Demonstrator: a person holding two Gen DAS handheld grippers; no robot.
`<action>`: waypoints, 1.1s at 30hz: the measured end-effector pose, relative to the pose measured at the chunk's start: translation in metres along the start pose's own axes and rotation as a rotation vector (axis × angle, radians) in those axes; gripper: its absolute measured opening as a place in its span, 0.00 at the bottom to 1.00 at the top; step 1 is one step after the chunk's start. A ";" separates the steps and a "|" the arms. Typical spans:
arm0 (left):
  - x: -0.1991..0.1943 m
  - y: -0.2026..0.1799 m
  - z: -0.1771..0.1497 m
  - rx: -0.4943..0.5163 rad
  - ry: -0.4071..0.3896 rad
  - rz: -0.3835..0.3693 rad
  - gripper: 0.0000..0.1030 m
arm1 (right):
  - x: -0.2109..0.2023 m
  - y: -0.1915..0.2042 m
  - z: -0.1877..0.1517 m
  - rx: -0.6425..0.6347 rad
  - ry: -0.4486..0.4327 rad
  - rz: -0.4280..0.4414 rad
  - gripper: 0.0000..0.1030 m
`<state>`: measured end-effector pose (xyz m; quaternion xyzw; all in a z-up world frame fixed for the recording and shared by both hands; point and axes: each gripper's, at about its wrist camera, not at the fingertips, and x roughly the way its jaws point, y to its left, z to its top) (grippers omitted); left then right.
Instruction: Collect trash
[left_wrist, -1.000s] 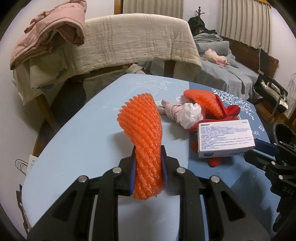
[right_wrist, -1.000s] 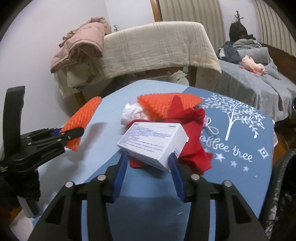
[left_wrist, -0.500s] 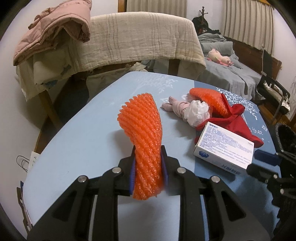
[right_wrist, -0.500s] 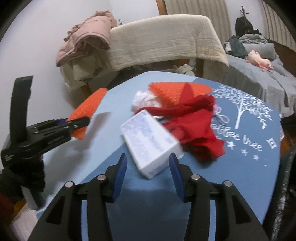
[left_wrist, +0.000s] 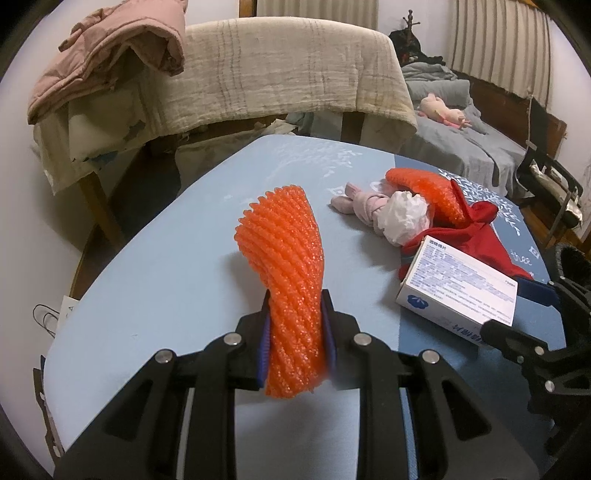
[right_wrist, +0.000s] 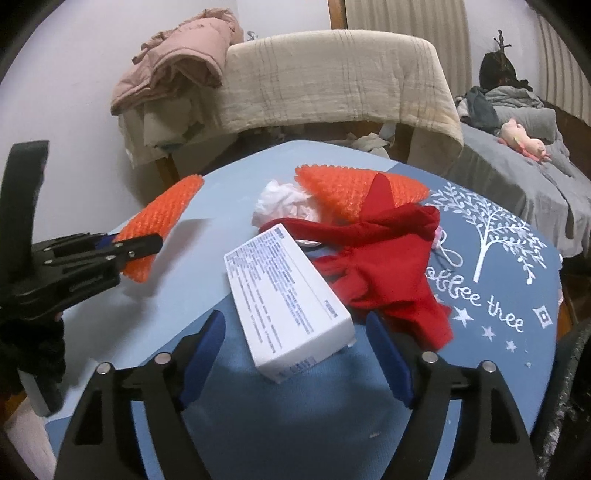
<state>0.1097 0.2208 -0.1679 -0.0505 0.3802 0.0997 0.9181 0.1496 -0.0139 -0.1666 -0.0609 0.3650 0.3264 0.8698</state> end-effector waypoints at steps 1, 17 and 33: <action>0.000 0.000 0.000 0.000 0.001 0.000 0.22 | 0.002 0.000 -0.001 -0.001 0.007 0.003 0.67; -0.003 0.004 -0.007 -0.014 0.014 -0.011 0.22 | 0.015 0.011 -0.006 -0.009 0.056 0.005 0.69; -0.024 -0.011 -0.006 0.009 -0.018 -0.040 0.22 | -0.024 0.006 -0.010 0.029 0.005 -0.008 0.61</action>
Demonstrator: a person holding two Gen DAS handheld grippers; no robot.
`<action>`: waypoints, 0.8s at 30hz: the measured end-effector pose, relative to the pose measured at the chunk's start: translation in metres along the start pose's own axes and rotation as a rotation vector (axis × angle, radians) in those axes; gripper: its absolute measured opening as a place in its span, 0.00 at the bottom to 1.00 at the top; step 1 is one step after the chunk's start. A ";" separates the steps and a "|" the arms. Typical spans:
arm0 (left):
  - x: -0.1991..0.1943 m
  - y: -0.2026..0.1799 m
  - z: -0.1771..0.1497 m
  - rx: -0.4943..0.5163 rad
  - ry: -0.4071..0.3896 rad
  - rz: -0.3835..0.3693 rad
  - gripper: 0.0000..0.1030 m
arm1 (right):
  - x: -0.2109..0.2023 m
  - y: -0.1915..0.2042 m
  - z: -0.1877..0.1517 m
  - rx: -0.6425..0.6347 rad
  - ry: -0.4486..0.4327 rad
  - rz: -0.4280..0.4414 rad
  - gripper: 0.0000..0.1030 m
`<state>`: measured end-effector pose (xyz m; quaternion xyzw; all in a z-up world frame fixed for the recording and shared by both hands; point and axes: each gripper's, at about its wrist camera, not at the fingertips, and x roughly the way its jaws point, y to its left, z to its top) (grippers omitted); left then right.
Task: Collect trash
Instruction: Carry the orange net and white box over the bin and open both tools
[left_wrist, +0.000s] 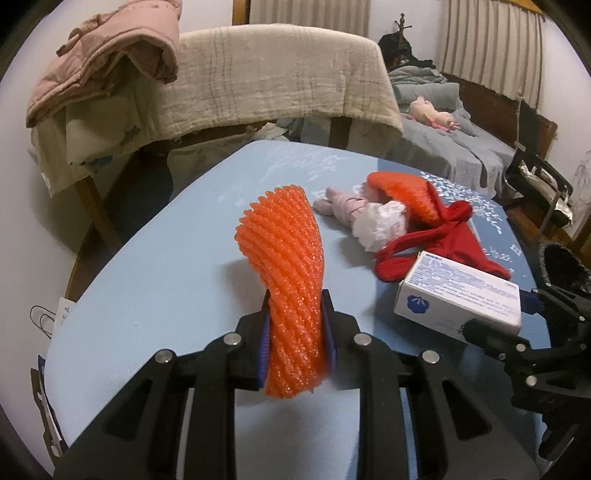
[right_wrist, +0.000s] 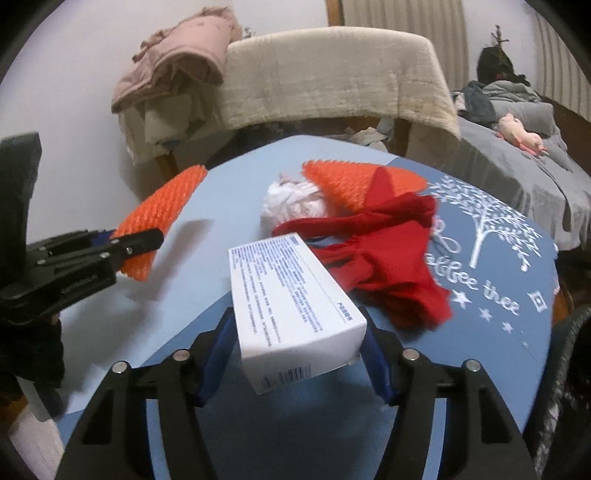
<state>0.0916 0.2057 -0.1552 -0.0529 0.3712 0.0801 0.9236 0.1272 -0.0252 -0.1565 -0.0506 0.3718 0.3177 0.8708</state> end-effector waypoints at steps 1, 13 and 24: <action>-0.002 -0.003 0.001 0.001 -0.002 -0.008 0.22 | -0.004 -0.002 0.000 0.008 -0.006 -0.002 0.61; -0.023 -0.061 0.008 0.076 -0.037 -0.118 0.22 | -0.074 -0.041 -0.009 0.123 -0.102 -0.083 0.61; -0.035 -0.133 0.021 0.165 -0.067 -0.254 0.22 | -0.136 -0.094 -0.018 0.212 -0.197 -0.207 0.61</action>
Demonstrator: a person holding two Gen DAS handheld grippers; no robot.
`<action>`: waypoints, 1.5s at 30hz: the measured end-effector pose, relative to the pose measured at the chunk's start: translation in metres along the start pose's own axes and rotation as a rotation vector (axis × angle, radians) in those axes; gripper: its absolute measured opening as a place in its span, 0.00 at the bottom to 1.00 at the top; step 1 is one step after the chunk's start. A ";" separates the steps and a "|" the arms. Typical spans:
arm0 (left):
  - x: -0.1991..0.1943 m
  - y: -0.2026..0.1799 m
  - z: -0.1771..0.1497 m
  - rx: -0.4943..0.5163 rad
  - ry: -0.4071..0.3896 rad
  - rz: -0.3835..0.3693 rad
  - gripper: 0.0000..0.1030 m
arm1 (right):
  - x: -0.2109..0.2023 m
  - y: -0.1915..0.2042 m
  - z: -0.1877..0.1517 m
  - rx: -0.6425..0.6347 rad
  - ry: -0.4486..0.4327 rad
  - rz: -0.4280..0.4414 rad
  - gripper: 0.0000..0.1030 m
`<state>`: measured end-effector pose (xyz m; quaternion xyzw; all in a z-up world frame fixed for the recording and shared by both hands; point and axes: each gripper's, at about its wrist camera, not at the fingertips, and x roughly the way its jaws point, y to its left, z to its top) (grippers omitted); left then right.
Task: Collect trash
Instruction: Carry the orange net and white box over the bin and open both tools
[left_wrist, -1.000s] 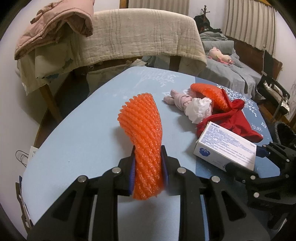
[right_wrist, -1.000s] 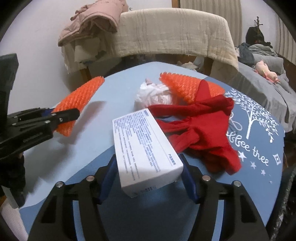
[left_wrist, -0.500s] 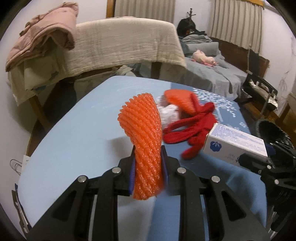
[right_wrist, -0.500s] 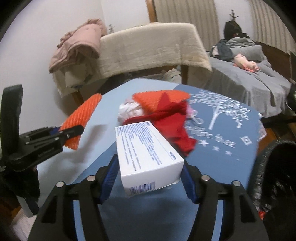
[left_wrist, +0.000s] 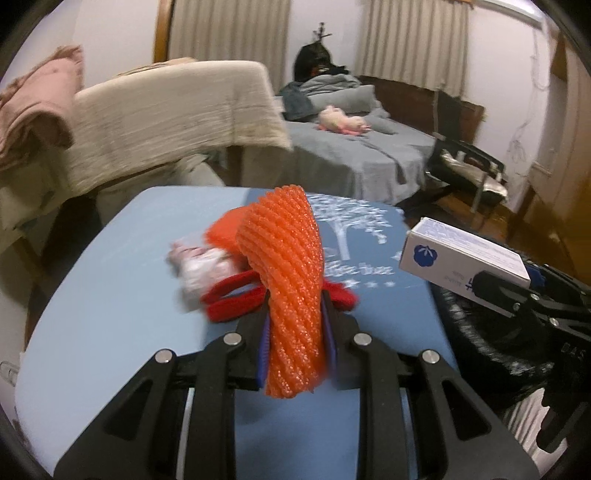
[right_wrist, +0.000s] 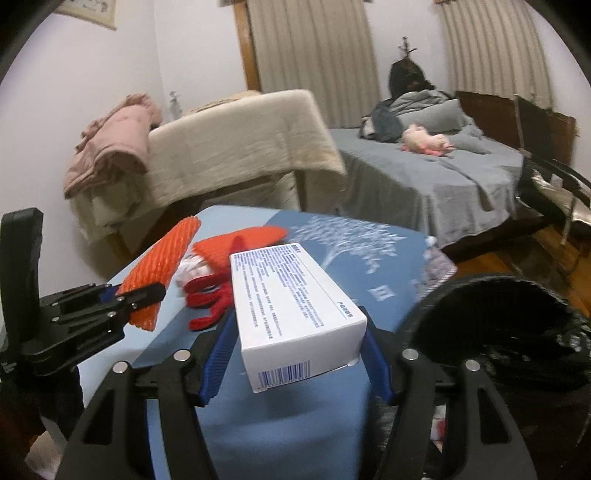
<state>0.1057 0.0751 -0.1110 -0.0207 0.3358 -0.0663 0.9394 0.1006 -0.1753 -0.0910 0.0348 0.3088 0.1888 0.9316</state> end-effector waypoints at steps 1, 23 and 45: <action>0.001 -0.008 0.002 0.009 -0.002 -0.016 0.22 | -0.003 -0.005 0.000 0.007 -0.004 -0.012 0.61; 0.041 -0.186 0.015 0.243 0.006 -0.319 0.22 | -0.073 -0.140 -0.029 0.165 -0.050 -0.313 0.61; 0.050 -0.189 0.017 0.226 0.011 -0.338 0.77 | -0.087 -0.181 -0.051 0.223 -0.046 -0.424 0.94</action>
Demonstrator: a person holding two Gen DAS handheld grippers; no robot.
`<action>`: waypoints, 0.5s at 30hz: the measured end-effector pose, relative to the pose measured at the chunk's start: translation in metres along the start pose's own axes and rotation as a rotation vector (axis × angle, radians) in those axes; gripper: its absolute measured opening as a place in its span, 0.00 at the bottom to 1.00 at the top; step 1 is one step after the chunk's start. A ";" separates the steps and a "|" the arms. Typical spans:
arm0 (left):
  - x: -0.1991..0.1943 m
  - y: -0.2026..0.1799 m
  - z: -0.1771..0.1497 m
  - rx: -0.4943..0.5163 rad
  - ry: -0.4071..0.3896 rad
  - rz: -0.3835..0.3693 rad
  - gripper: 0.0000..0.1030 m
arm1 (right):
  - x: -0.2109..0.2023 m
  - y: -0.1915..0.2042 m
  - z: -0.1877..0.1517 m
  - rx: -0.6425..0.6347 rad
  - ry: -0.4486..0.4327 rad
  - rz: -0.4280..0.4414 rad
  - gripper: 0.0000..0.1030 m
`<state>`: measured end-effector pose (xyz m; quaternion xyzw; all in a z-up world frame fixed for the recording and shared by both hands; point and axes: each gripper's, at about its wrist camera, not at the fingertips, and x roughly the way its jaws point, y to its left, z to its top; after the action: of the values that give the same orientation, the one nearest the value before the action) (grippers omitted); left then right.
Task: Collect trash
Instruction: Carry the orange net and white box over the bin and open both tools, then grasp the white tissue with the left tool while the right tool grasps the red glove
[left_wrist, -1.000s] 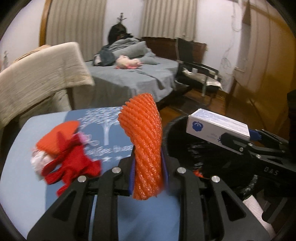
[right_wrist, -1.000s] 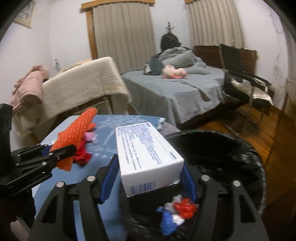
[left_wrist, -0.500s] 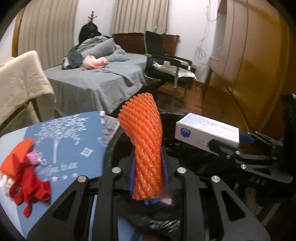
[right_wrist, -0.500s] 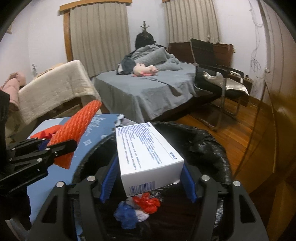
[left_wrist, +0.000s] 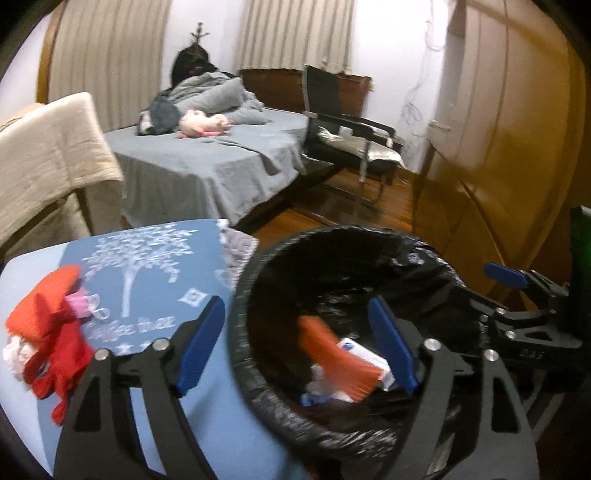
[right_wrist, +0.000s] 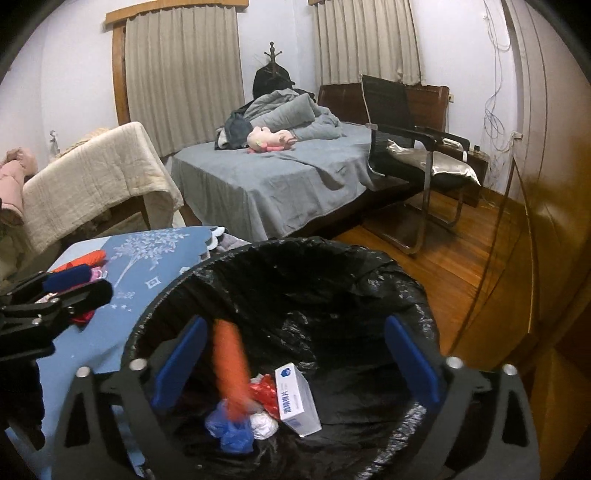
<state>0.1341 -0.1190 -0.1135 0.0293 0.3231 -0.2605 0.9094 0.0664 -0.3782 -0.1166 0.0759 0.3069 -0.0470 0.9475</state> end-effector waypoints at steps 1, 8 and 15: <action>-0.003 0.004 -0.001 -0.006 -0.003 0.009 0.79 | 0.000 0.002 0.000 0.001 0.001 0.005 0.94; -0.037 0.049 -0.015 -0.061 -0.026 0.130 0.83 | 0.001 0.039 0.003 -0.017 0.003 0.077 0.94; -0.074 0.096 -0.031 -0.119 -0.055 0.262 0.83 | 0.007 0.098 0.006 -0.071 0.004 0.171 0.94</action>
<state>0.1152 0.0043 -0.1041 0.0103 0.3062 -0.1208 0.9442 0.0891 -0.2835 -0.1043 0.0684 0.3026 0.0450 0.9496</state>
